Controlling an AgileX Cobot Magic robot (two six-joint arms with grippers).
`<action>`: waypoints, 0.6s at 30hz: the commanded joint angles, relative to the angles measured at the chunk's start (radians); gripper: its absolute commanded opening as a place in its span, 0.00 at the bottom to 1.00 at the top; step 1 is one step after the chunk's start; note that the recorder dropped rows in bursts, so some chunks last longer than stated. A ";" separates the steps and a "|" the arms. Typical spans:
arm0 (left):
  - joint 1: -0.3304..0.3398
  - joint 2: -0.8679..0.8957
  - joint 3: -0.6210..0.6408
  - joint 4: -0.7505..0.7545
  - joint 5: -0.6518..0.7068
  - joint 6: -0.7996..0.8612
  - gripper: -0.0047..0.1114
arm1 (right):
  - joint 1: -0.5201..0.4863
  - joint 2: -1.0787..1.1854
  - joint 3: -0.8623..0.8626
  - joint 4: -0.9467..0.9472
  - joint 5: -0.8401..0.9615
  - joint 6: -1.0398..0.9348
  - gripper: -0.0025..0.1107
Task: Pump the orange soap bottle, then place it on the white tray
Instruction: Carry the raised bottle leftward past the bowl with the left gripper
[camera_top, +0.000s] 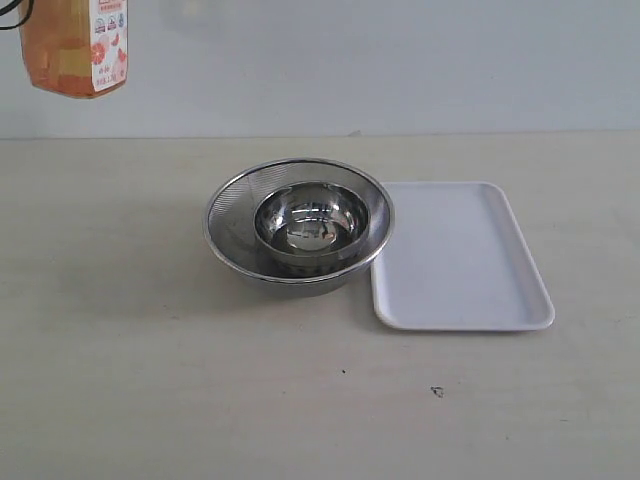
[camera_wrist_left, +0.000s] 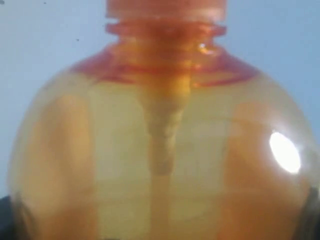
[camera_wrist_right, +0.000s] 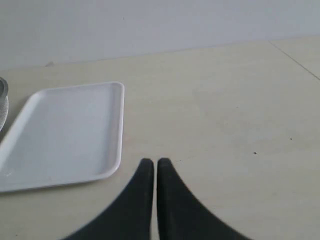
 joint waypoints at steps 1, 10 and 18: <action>0.036 0.038 -0.032 -0.063 0.006 0.027 0.08 | 0.002 -0.005 0.000 -0.002 -0.008 0.000 0.02; 0.052 0.077 0.084 -0.528 -0.242 0.443 0.08 | 0.002 -0.005 0.000 -0.002 -0.008 0.000 0.02; 0.052 0.059 0.381 -1.093 -0.440 0.973 0.08 | 0.002 -0.005 0.000 -0.002 -0.008 0.000 0.02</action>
